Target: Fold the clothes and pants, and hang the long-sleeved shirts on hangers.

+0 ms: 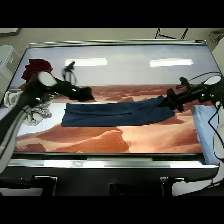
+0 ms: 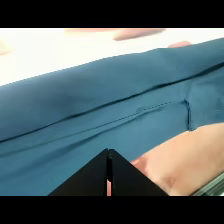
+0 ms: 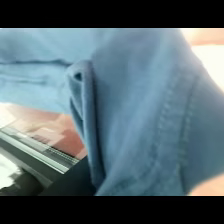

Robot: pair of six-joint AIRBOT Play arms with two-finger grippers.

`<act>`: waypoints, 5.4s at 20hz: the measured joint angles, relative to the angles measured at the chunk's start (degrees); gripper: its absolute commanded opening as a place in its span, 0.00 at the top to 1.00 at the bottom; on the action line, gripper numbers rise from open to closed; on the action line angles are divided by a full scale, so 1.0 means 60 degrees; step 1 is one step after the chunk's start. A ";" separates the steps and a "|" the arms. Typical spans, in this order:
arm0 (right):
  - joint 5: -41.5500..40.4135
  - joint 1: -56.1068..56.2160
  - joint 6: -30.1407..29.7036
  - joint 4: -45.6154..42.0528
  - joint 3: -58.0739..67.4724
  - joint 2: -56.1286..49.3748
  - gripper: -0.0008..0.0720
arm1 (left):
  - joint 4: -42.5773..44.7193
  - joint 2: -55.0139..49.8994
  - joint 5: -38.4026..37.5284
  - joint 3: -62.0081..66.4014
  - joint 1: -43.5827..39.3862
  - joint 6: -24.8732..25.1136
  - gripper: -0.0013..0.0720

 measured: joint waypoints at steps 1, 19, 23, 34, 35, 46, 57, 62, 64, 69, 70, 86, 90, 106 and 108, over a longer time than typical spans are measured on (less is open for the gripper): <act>0.0011 0.0208 0.0157 -0.0135 0.0000 0.0321 0.94 | -0.0073 -0.0386 0.0448 -0.0069 -0.0510 -0.0171 0.95; 0.0372 0.2200 0.2412 -0.0463 0.0029 0.3847 0.94 | -0.7329 -0.3286 0.5610 -0.0211 -0.4295 -0.0386 0.95; -0.0397 0.2798 0.2138 0.0659 0.0029 0.3158 0.94 | -0.5027 -0.2251 0.4226 -0.0211 -0.2463 -0.0113 0.95; -0.4641 0.6561 0.1337 0.5395 0.0033 -0.1880 0.14 | -0.1220 0.3792 0.2273 -0.0208 0.2805 -0.0076 0.95; -0.4863 0.6754 0.1031 0.6109 0.0029 -0.2222 0.14 | -0.1096 0.4116 0.2189 -0.0208 0.2922 -0.0051 0.95; -0.2732 0.2725 0.0929 0.3024 -0.0117 -0.0769 0.15 | 0.0208 0.5176 0.1432 -0.0211 0.3264 0.0022 0.95; -0.2750 0.2408 -0.0841 0.1978 -0.3209 -0.0871 0.18 | 0.0288 0.5202 0.1392 -0.0211 0.3198 -0.0226 0.95; -0.2761 0.2696 -0.1891 0.3038 -0.3355 -0.1137 0.93 | 0.0280 0.5202 0.1395 -0.0211 0.3198 -0.0441 0.95; -0.2189 0.2594 -0.2623 0.3727 -0.3162 -0.1151 0.94 | 0.0280 0.5202 0.1395 -0.0211 0.3198 -0.0481 0.95; -0.0849 0.1082 -0.2514 0.3960 -0.1246 -0.0805 0.94 | 0.0284 0.5202 0.1406 -0.0211 0.3198 -0.0510 0.95; -0.0714 0.0572 -0.2204 0.3657 -0.0699 -0.0681 0.94 | 0.0280 0.5202 0.1410 -0.0211 0.3198 -0.0510 0.95; -0.0896 -0.6550 0.2044 0.1315 0.3734 0.0459 0.94 | 0.0284 0.5202 0.1428 -0.0211 0.3198 -0.0481 0.95; -0.0645 -0.7471 0.2546 0.0907 0.3781 0.0736 0.94 | 0.0280 0.5202 0.1428 -0.0211 0.3198 -0.0481 0.95; 0.1239 -0.8382 0.2382 -0.5548 -0.0463 0.2000 0.93 | 0.0215 0.5206 0.1428 -0.0211 0.3198 -0.0481 0.95; 0.0834 -0.8382 0.2310 -0.5850 -0.1206 0.2080 0.93 | 0.0200 0.5206 0.1428 -0.0211 0.3198 -0.0481 0.95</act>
